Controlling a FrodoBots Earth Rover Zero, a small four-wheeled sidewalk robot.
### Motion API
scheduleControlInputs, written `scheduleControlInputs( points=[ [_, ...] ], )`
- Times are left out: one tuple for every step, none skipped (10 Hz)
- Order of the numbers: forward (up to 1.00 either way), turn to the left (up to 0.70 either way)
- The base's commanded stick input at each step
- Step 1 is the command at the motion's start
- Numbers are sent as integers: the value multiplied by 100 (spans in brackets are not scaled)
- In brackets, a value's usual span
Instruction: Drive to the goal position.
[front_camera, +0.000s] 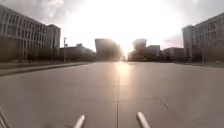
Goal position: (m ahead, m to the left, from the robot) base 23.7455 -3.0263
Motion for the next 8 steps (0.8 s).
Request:
scheduleControlInputs(
  points=[
    [100, 0],
    [100, 0],
    [100, 0],
    [100, 0],
    [100, 0],
    [100, 0],
    [100, 0],
    [100, 0]
  ],
)
